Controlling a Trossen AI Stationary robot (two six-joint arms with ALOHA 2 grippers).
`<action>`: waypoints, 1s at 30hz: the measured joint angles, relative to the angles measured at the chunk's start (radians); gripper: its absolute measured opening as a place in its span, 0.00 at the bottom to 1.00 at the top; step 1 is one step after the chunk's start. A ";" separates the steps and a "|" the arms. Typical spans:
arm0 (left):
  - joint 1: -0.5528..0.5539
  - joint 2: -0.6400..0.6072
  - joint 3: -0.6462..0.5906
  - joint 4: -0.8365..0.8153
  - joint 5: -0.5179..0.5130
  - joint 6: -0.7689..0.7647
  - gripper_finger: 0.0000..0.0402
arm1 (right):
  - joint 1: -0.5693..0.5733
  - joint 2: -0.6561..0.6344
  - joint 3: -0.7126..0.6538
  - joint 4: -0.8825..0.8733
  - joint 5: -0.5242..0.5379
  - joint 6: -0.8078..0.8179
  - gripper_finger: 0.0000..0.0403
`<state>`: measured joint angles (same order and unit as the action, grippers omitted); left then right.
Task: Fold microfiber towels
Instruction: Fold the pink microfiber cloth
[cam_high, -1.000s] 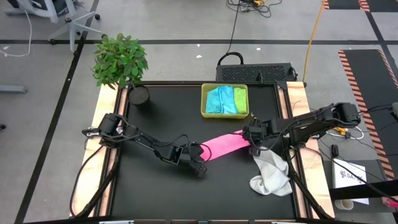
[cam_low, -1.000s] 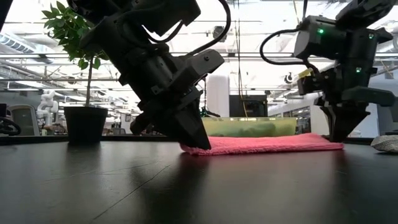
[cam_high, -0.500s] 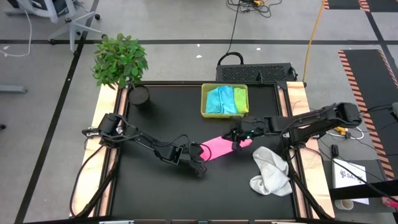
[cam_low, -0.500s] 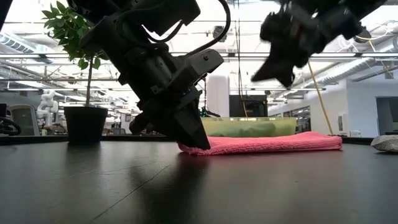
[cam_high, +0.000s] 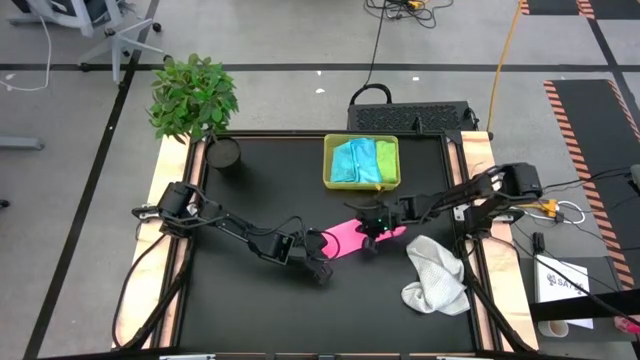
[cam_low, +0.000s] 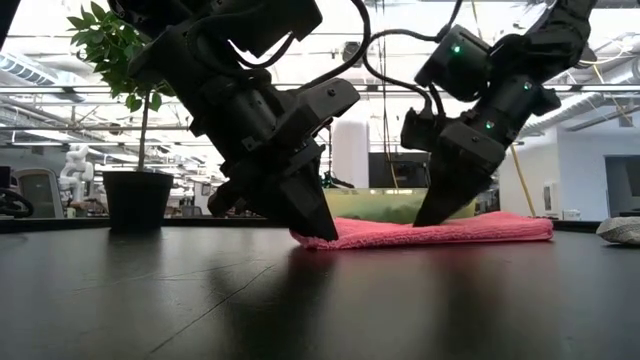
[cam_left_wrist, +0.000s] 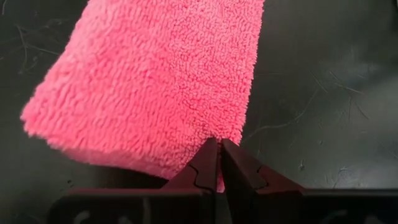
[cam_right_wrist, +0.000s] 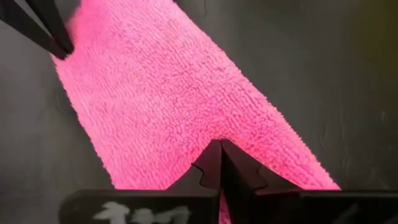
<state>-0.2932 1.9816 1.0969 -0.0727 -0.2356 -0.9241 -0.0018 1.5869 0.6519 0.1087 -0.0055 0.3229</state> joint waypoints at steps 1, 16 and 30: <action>0.000 0.000 0.000 0.000 0.000 -0.002 0.06 | -0.005 0.000 0.001 -0.012 0.000 -0.010 0.00; 0.000 0.000 0.000 -0.003 0.002 0.004 0.06 | -0.061 -0.217 0.001 -0.420 0.008 -0.082 0.00; 0.000 0.000 0.000 -0.001 0.003 0.010 0.06 | -0.062 -0.412 0.000 -0.287 0.036 0.081 0.00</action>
<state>-0.2935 1.9816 1.0969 -0.0738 -0.2329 -0.9145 -0.0635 1.1748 0.6518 -0.1785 0.0300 0.4034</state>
